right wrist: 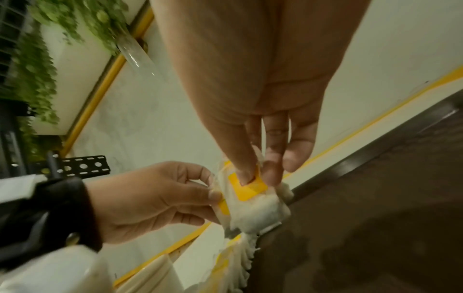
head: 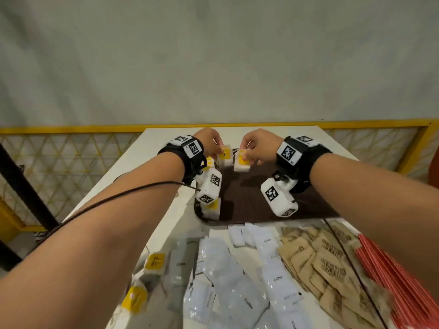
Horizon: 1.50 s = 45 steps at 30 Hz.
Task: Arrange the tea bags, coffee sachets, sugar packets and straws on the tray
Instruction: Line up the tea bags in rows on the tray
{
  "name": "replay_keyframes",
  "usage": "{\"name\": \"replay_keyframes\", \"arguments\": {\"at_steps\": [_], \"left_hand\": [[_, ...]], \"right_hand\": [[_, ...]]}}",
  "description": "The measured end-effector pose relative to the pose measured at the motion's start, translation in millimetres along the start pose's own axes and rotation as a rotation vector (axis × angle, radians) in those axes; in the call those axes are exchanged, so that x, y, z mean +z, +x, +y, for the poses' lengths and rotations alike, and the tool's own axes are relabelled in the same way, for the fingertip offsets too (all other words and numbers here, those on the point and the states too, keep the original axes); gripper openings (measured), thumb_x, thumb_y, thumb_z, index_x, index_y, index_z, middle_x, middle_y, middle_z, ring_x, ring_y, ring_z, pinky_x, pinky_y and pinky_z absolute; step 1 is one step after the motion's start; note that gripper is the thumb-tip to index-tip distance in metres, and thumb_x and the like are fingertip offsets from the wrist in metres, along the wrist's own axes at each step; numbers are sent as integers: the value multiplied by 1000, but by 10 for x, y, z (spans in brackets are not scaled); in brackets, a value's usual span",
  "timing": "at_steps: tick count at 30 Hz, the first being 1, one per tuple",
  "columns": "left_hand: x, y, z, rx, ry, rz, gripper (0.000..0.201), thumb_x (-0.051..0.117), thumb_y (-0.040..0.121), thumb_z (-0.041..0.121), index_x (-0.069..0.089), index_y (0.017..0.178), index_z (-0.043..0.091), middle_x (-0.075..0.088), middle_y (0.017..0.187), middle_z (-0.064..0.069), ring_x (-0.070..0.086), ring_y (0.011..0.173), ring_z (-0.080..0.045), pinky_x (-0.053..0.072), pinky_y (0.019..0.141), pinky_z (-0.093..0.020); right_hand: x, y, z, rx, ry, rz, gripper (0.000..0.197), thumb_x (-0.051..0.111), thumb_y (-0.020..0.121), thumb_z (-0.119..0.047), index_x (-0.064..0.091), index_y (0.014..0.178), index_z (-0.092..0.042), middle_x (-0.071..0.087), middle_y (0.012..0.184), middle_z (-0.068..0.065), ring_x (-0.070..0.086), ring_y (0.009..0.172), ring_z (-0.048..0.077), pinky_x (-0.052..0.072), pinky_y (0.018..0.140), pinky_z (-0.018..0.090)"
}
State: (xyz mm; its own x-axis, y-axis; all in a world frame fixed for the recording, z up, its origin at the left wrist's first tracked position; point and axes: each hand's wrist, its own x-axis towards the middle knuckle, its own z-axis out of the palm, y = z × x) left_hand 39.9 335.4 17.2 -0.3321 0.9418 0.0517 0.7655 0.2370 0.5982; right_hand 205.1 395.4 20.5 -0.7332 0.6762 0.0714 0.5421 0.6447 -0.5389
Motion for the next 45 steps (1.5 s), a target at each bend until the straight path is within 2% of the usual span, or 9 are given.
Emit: {"name": "replay_keyframes", "arguments": {"at_steps": [6, 11, 16, 21, 25, 33, 37, 40, 45], "left_hand": [[40, 391, -69, -43, 55, -172, 11, 67, 84, 9, 61, 77, 17, 72, 81, -11, 71, 76, -21, 58, 80, -37], [64, 612, -188, -51, 175, -203, 13, 66, 84, 13, 61, 76, 21, 64, 67, 0, 60, 56, -11, 53, 60, -24], [79, 766, -264, -53, 197, -216, 7, 66, 83, 8, 66, 88, 14, 67, 78, -6, 65, 73, -19, 57, 79, -34], [71, 884, -284, 27, 253, -174, 21, 66, 82, 2, 72, 101, 9, 67, 95, -6, 58, 82, -16, 51, 75, -27], [89, 952, -321, 17, 264, -171, 20, 67, 83, 5, 73, 102, 9, 70, 101, -8, 58, 79, -13, 46, 62, -18], [115, 1074, -420, -55, 310, -114, 18, 69, 85, 14, 74, 101, 8, 71, 103, -8, 61, 83, -16, 48, 72, -25], [163, 1094, -402, -63, 405, -127, 20, 66, 86, 16, 73, 104, 11, 69, 110, -6, 63, 101, -22, 49, 80, -28], [146, 1108, -388, -62, 433, -138, 21, 65, 88, 14, 72, 107, 11, 67, 115, -5, 61, 106, -23, 47, 81, -27], [126, 1090, -413, -58, 411, -118, 20, 66, 87, 15, 73, 105, 11, 68, 111, -6, 62, 104, -21, 48, 81, -27]], "right_hand": [[230, 366, 66, -73, -196, 6, 20, 68, 80, -10, 68, 100, -7, 57, 88, 0, 52, 80, 14, 40, 61, 23], [397, 617, 125, -60, -47, -28, 21, 70, 80, -7, 68, 101, -4, 57, 83, 1, 51, 64, 12, 41, 56, 19], [503, 805, 224, -34, 16, -72, 16, 68, 80, -3, 67, 96, -5, 61, 83, 4, 58, 71, 19, 50, 61, 25], [498, 880, 420, 127, 268, 111, 18, 66, 84, -7, 58, 69, -14, 61, 66, 7, 58, 56, 15, 52, 54, 24], [524, 851, 495, 236, 341, 20, 14, 74, 81, -13, 60, 79, -11, 62, 70, 5, 61, 64, 14, 54, 59, 23], [588, 949, 359, 282, 402, 2, 21, 72, 77, 2, 60, 71, -14, 60, 76, 9, 63, 80, 27, 58, 75, 39], [615, 963, 326, 286, 381, -11, 21, 74, 76, 0, 60, 66, -13, 61, 74, 11, 63, 77, 28, 57, 81, 47], [606, 975, 313, 307, 398, -26, 21, 72, 78, 0, 59, 67, -13, 60, 72, 10, 62, 68, 25, 59, 75, 41], [579, 932, 278, 326, 416, -26, 26, 66, 82, 7, 54, 71, -14, 55, 77, 4, 55, 57, 13, 41, 35, 12]]}}
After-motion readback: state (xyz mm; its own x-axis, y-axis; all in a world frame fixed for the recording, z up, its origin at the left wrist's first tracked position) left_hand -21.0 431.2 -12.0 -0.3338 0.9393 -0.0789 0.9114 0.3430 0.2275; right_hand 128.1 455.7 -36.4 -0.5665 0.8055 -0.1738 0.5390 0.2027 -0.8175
